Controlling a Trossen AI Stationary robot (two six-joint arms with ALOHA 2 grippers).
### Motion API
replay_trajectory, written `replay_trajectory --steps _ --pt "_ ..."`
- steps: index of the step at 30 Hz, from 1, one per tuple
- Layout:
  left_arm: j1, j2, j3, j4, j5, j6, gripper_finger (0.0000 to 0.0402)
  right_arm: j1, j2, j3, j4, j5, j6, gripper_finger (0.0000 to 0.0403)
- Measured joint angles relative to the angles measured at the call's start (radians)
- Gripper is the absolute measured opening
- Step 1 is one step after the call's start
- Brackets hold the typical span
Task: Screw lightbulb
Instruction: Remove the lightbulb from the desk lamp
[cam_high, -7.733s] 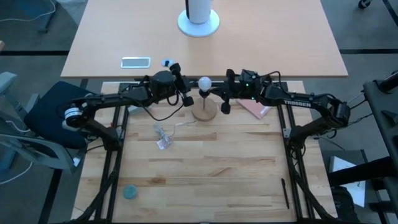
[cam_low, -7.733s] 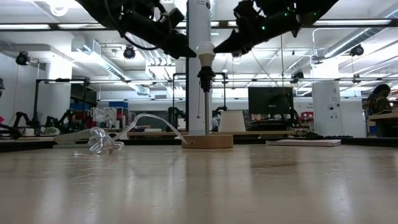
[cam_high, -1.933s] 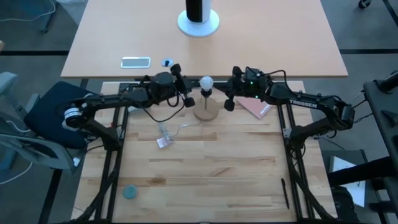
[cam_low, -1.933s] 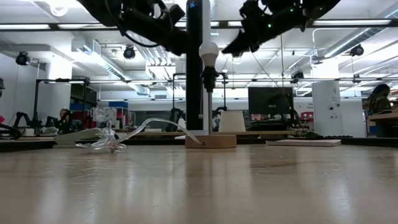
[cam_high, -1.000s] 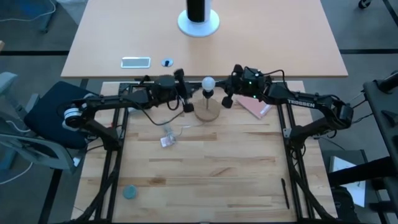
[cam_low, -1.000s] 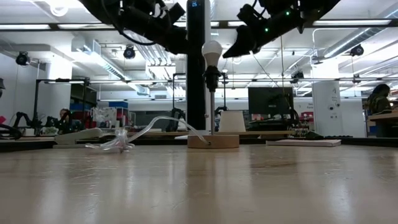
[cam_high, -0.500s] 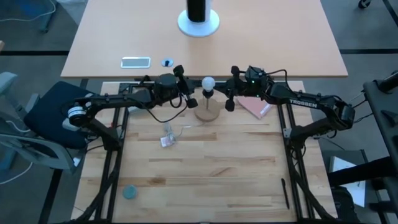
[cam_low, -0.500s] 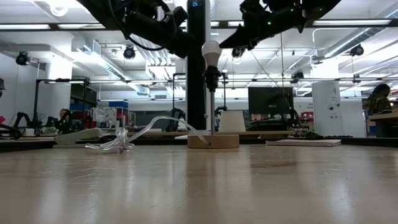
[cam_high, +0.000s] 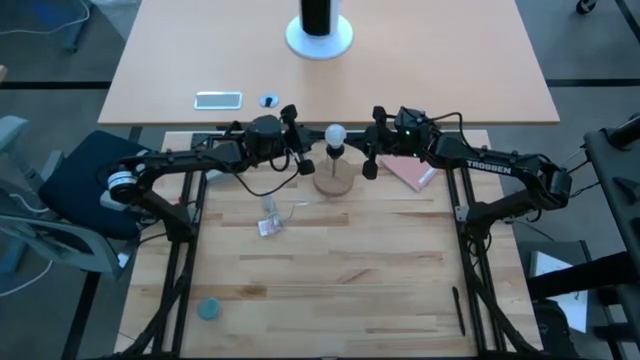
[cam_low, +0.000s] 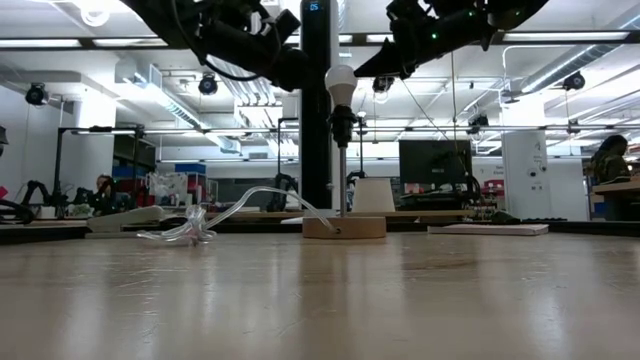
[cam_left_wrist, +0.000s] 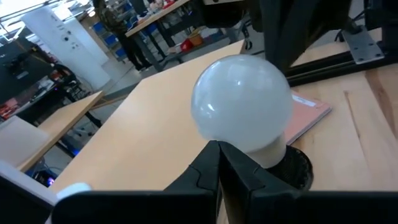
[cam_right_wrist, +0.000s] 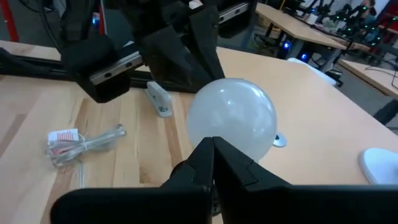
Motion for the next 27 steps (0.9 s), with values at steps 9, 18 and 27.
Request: replay_trajectory --steps 9,18,27 --pt "-0.019 -0.046 0.000 -0.022 0.039 0.033 0.0000 0.000 0.001 0.000 -0.064 0.099 -0.028 0.0000" --pt "-0.008 -0.030 0.000 -0.014 -0.163 0.042 0.0000 0.002 -0.015 0.000 -0.095 0.014 -0.029 0.0000" --pt "-0.004 0.014 0.000 0.043 -0.102 0.058 0.0000 0.009 -0.010 0.000 -0.036 -0.024 -0.028 0.0000"
